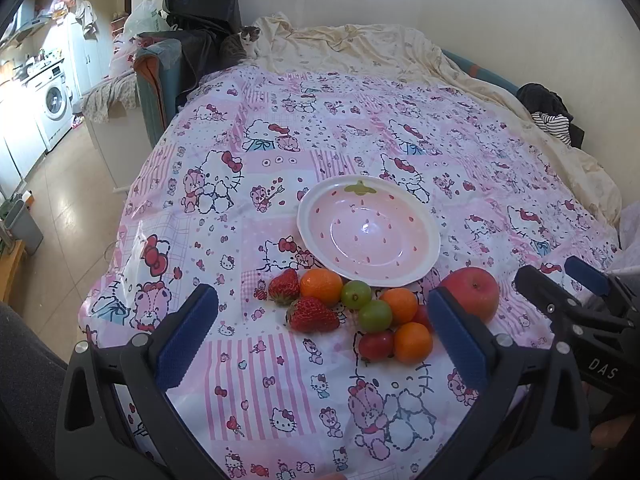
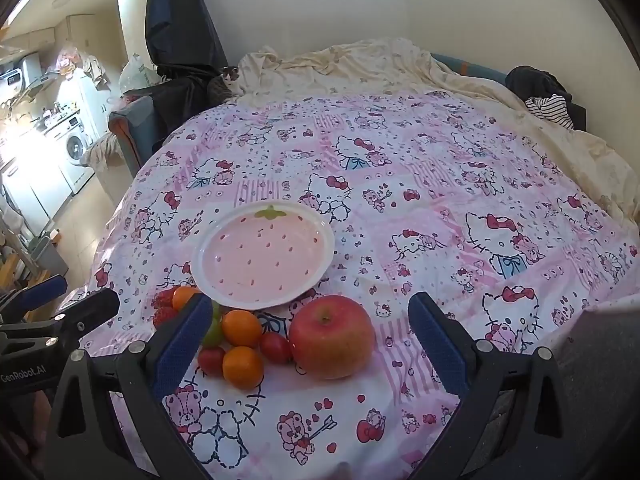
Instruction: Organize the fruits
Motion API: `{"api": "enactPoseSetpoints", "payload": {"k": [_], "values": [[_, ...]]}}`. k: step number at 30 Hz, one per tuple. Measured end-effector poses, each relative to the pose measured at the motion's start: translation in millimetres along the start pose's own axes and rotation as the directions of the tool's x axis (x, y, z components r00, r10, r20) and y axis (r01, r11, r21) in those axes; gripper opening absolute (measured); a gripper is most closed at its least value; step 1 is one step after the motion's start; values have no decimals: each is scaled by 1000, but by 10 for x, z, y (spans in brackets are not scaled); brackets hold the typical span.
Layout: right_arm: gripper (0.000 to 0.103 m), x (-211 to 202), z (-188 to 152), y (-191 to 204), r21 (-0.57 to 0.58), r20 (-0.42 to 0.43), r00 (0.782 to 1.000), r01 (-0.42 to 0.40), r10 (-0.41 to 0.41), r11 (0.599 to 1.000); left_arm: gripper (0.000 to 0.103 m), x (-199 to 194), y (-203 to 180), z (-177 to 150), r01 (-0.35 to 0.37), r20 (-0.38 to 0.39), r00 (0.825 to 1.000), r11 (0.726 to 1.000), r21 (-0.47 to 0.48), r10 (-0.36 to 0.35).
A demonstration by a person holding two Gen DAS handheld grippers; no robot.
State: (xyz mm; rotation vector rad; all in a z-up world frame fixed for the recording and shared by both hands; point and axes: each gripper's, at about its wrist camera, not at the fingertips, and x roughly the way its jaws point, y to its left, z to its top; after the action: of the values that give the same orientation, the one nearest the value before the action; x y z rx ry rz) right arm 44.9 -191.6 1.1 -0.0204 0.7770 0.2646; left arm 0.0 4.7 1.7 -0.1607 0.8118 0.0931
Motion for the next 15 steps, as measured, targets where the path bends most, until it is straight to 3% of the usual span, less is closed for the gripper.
{"api": "enactPoseSetpoints", "payload": {"k": [15], "values": [[100, 0, -10, -6, 3, 0, 1000, 0, 0, 1000, 103, -2, 7, 17, 1, -1, 1000, 1000, -10, -1]]}}
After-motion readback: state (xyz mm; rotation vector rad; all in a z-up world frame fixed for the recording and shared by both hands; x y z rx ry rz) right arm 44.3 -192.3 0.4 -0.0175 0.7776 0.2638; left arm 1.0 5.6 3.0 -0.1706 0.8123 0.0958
